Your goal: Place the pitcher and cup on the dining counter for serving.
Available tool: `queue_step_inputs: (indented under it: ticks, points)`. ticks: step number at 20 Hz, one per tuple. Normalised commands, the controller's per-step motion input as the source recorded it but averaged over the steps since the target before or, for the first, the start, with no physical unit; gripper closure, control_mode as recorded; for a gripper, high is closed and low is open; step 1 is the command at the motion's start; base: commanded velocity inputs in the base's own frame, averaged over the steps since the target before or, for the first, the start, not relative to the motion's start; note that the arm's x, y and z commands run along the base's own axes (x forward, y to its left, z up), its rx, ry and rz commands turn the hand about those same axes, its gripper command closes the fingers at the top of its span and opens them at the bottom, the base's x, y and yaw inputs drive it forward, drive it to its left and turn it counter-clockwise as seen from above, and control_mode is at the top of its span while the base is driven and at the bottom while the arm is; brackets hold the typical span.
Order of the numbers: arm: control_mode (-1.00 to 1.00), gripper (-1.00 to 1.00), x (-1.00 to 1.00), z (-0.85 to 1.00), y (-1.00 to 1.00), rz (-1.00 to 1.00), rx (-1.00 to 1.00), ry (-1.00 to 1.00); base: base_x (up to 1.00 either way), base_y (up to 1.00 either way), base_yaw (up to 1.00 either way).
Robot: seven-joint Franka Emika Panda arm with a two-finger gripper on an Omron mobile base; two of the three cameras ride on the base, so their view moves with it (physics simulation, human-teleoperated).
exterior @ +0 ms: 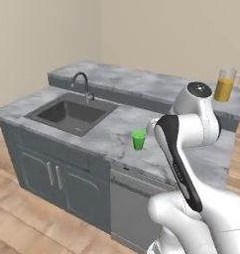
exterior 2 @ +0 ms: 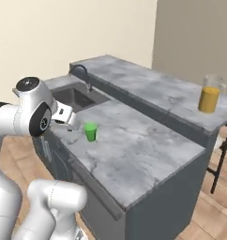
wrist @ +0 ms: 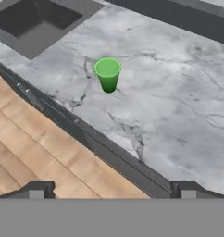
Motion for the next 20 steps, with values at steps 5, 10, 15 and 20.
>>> queue_step_inputs:
  ticks: [5,10,15,20]
  points:
    - [1.00,-1.00,0.00,0.00,0.00,0.00,0.00,0.00,0.32,0.60,-0.75]
    - [1.00,-1.00,0.00,0.00,0.00,0.00,0.00,0.00,0.36,0.65,-0.72]
    - [1.00,-1.00,0.00,0.00,0.00,0.00,0.00,0.00,0.09,0.77,-0.56]
    - [1.00,-1.00,0.00,0.00,0.00,0.00,0.00,0.00,-0.08,0.39,-0.01]
